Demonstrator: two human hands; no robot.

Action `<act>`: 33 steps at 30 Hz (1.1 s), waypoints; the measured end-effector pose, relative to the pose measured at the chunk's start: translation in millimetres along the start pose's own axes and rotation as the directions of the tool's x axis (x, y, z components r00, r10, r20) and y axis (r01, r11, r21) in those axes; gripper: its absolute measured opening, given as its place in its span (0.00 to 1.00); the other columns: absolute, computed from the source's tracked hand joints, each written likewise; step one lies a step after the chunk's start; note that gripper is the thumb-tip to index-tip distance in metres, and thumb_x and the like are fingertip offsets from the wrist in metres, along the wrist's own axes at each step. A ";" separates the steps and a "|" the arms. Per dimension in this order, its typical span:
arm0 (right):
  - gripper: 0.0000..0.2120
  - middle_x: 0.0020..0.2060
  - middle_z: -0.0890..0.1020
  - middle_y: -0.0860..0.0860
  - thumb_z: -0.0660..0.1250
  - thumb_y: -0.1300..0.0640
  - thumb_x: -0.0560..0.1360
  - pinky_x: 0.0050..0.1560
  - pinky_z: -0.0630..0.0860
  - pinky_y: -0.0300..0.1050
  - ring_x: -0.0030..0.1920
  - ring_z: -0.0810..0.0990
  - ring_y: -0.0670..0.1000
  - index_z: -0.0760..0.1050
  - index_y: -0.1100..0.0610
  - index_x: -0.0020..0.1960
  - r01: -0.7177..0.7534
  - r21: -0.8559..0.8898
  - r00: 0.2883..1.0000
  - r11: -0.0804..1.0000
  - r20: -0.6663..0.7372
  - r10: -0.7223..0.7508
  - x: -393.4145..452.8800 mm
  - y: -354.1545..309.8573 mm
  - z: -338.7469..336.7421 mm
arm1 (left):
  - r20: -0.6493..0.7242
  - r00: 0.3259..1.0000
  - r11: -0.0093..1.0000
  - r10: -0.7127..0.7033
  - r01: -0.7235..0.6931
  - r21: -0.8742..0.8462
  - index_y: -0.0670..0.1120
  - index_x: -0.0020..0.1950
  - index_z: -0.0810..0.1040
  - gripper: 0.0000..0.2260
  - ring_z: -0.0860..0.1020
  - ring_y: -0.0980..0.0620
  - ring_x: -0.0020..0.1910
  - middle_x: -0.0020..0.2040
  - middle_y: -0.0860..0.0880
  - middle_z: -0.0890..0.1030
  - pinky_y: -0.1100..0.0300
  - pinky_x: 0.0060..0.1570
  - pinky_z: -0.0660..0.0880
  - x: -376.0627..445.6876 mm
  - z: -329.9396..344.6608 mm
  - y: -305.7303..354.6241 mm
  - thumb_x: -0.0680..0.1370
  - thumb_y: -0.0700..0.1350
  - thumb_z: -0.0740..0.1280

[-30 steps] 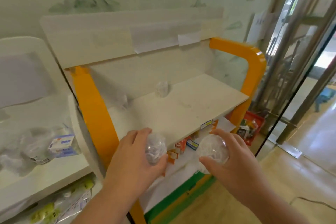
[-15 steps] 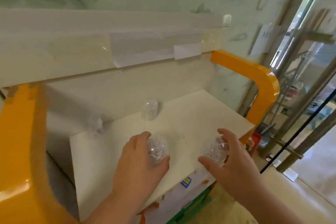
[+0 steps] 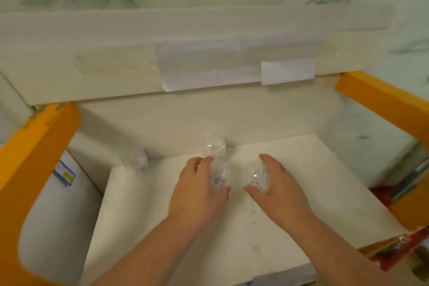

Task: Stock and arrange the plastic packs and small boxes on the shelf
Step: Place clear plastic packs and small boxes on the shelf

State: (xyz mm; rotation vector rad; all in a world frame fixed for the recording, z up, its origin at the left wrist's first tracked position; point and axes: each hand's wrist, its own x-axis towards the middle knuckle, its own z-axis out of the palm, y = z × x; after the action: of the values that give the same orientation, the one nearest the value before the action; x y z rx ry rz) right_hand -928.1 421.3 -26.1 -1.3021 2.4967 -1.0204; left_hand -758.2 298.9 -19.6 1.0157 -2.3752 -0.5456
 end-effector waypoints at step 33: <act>0.25 0.57 0.72 0.43 0.74 0.50 0.71 0.57 0.73 0.43 0.59 0.74 0.46 0.70 0.47 0.65 0.277 0.149 0.960 0.949 0.001 -0.281 6.4 -21.3 0.8 | -0.110 0.987 0.984 -0.118 0.131 0.122 0.59 0.76 0.55 0.36 0.60 0.55 0.72 0.72 0.56 0.58 0.60 0.67 0.64 -84.6 -38.8 -13.2 0.71 0.61 0.63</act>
State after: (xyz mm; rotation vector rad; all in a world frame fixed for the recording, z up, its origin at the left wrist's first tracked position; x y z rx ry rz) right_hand -917.4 407.6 -12.3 -1.6407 2.2127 -1.2146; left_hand -677.7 347.4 -19.7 1.2266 -2.2915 -0.3789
